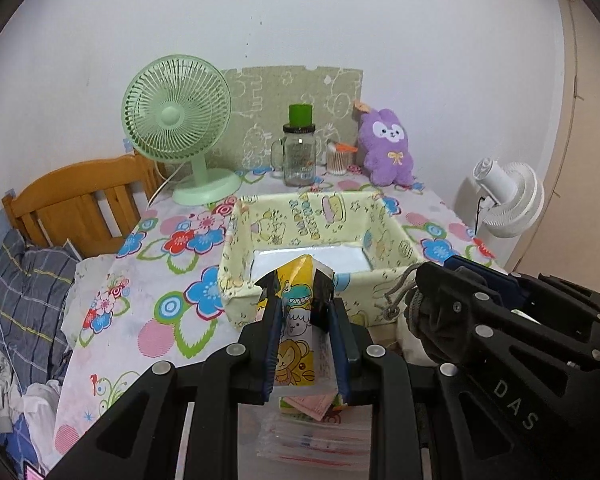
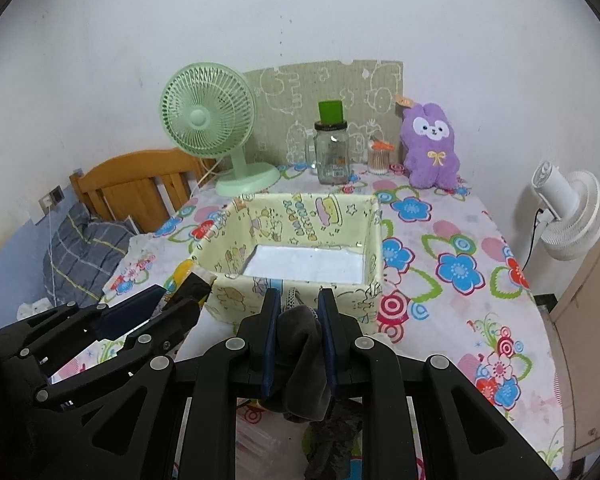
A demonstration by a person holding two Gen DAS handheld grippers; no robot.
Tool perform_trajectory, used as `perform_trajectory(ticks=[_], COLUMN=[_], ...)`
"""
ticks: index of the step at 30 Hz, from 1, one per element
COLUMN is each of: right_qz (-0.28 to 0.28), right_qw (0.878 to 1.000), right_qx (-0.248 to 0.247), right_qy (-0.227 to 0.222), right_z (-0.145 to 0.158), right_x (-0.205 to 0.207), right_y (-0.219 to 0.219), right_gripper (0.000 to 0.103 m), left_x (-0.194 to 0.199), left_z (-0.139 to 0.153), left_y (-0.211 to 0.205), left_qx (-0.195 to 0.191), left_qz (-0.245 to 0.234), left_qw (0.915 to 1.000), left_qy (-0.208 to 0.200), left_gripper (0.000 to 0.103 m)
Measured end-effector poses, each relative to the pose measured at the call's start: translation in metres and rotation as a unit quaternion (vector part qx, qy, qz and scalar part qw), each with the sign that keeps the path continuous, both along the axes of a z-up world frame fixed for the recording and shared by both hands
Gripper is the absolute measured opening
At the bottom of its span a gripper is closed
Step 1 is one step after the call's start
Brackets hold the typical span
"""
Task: Organize soft objects
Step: 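Lift the snack packet with the left gripper while the right gripper carries the grey cloth over the box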
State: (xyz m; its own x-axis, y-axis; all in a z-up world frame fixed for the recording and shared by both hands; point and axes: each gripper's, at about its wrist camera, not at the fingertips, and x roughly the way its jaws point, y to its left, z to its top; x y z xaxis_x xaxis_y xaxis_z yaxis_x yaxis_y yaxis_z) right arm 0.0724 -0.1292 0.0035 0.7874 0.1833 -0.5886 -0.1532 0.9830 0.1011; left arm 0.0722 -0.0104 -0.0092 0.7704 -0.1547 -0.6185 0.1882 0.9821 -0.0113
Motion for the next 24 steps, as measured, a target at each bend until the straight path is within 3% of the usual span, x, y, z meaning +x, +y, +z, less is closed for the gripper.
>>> perform_trajectory(ticks=[24], right_qz=[-0.007], right_qw=[0.999], right_qx=[-0.003], right_qy=[-0.034], right_z=[0.03], right_x=[0.009], right_y=[-0.003], right_gripper=[0.022], left_x=[0.015], left_z=[0.029], left_y=[-0.003], left_qx=[-0.012], left_qz=[-0.007], left_qw=[0.9992], left_qy=[-0.036], left_gripper=[0.022])
